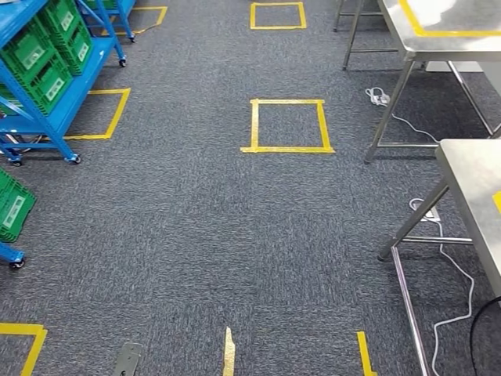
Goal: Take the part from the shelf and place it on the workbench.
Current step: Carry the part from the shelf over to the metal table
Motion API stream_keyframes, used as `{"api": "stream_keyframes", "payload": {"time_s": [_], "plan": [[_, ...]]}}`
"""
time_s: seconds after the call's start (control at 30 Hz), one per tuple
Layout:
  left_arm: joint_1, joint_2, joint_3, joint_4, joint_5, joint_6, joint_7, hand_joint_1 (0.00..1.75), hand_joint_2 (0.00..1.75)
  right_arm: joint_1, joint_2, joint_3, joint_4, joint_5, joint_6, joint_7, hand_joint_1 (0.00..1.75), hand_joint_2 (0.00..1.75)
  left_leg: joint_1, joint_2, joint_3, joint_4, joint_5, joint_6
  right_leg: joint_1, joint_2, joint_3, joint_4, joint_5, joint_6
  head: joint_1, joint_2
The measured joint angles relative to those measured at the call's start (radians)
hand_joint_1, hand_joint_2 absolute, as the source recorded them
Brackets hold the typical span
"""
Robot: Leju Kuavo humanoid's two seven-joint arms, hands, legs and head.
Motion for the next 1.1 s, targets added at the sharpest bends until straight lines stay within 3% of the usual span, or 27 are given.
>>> {"api": "stream_keyframes", "payload": {"time_s": [0.13,0.2,0.27,0.3,0.33,0.37,0.43,0.5,0.63,0.7,0.77,0.8,0.83,0.87,0.97,1.03,1.1], "plan": [[-0.002,0.0,0.0,0.0,0.0,0.0,0.0,0.0,1.75,0.009,-0.001,-0.006,0.0,-0.001,-0.001,0.0,1.75,1.75,0.002,0.015,0.011,-0.034,0.006,0.007,-0.003,0.002,-0.015,0.007,-0.005,0.017,0.0,0.0],[-0.002,-0.002,0.0,0.0,0.0,0.0,0.0,0.0,1.75,0.012,-0.001,-0.014,0.0,-0.002,-0.001,0.0,1.75,1.75,0.006,0.026,0.016,-0.049,0.015,0.011,-0.003,-0.017,-0.054,0.083,-0.051,0.022,0.002,0.0],[-0.001,-0.004,0.0,0.0,-0.001,0.0,-0.001,0.0,1.75,0.017,-0.001,-0.022,0.0,-0.001,-0.001,-0.001,1.75,1.75,0.006,0.034,0.014,-0.05,0.016,0.013,-0.004,-0.03,-0.113,0.21,-0.106,0.03,0.002,0.0],[-0.001,-0.006,0.0,0.0,-0.002,0.0,-0.001,0.0,1.75,0.021,-0.001,-0.026,0.0,0.0,-0.001,-0.001,1.75,1.75,0.006,0.039,0.014,-0.05,0.015,0.013,-0.006,-0.033,-0.133,0.252,-0.117,0.034,0.002,0.0],[0.0,-0.007,0.0,0.0,-0.002,0.0,0.0,0.0,1.75,0.025,-0.001,-0.032,0.0,0.001,-0.001,0.0,1.75,1.75,0.007,0.043,0.013,-0.049,0.015,0.012,-0.008,-0.035,-0.136,0.259,-0.11,0.039,0.002,0.0],[0.0,-0.007,0.0,0.0,-0.003,0.0,0.0,0.0,1.75,0.028,-0.001,-0.038,0.0,0.002,0.0,0.001,1.75,1.75,0.009,0.048,0.013,-0.048,0.014,0.01,-0.011,-0.039,-0.117,0.225,-0.086,0.043,0.003,0.0],[0.0,-0.008,0.0,0.0,-0.003,0.0,0.0,0.0,1.75,0.034,-0.001,-0.052,0.001,0.002,0.001,0.004,1.75,1.75,0.01,0.054,0.013,-0.04,0.008,0.0,-0.015,-0.059,-0.044,0.09,-0.029,0.052,0.004,0.0],[0.0,-0.008,0.001,0.0,-0.004,0.0,0.0,0.0,1.75,0.042,-0.001,-0.063,0.003,0.002,0.003,0.006,1.75,1.75,0.007,0.059,0.008,-0.026,0.002,-0.012,-0.014,-0.069,0.006,0.004,-0.009,0.044,0.005,0.0],[0.001,-0.008,0.002,0.0,-0.004,0.0,0.0,0.0,1.75,0.064,-0.001,-0.085,0.007,0.002,0.011,0.013,1.75,1.75,0.009,0.061,0.002,-0.005,-0.014,-0.026,-0.011,-0.054,0.008,0.001,-0.009,0.014,0.003,0.0],[0.001,-0.008,0.002,0.0,-0.004,0.0,0.0,0.0,1.75,0.074,-0.001,-0.096,0.01,0.001,0.014,0.018,1.75,1.75,0.012,0.049,-0.027,0.068,-0.063,-0.035,-0.011,-0.048,0.008,0.0,-0.007,0.004,0.001,0.0],[0.004,-0.009,0.003,0.0,-0.004,0.0,0.0,0.0,1.75,0.085,-0.001,-0.105,0.014,0.001,0.015,0.018,1.75,1.75,0.013,0.043,-0.085,0.204,-0.127,-0.036,-0.008,-0.041,0.008,0.0,-0.007,-0.002,0.0,0.0],[0.005,-0.009,0.003,0.0,-0.004,0.0,0.0,0.0,1.75,0.091,-0.001,-0.11,0.016,0.002,0.017,0.018,1.75,1.75,0.013,0.042,-0.109,0.256,-0.143,-0.034,-0.006,-0.036,0.008,0.0,-0.008,-0.003,0.0,0.0],[0.006,-0.009,0.003,0.0,-0.004,0.0,0.0,0.0,1.75,0.096,-0.001,-0.115,0.018,0.002,0.018,0.018,1.75,1.75,0.012,0.04,-0.119,0.277,-0.141,-0.029,-0.003,-0.03,0.008,0.0,-0.008,-0.003,0.0,0.0],[0.007,-0.009,0.003,0.0,-0.005,0.0,0.0,0.0,1.75,0.102,-0.001,-0.121,0.021,0.002,0.02,0.018,1.75,1.75,0.01,0.037,-0.11,0.256,-0.118,-0.022,-0.001,-0.024,0.009,0.0,-0.008,-0.004,0.0,0.0],[0.007,-0.007,0.003,0.0,-0.007,0.0,0.0,0.0,1.75,0.112,-0.001,-0.134,0.028,0.002,0.024,0.018,1.75,1.75,-0.002,0.011,-0.022,0.061,-0.021,0.005,-0.001,-0.008,0.009,0.001,-0.007,-0.003,0.001,0.0],[0.006,-0.005,0.003,0.0,-0.008,0.0,0.0,0.0,1.75,0.118,0.0,-0.141,0.033,0.002,0.025,0.018,1.75,1.75,-0.008,-0.002,0.009,-0.008,-0.006,0.014,-0.003,0.001,0.004,0.0,-0.004,0.002,0.0,0.0],[0.005,-0.005,0.003,0.0,-0.01,0.0,0.0,0.0,1.75,0.124,-0.001,-0.147,0.036,0.005,0.032,0.02,1.75,1.75,-0.007,0.005,0.014,-0.024,-0.005,0.016,-0.006,0.008,0.0,-0.003,-0.001,0.012,-0.001,0.0]]}}
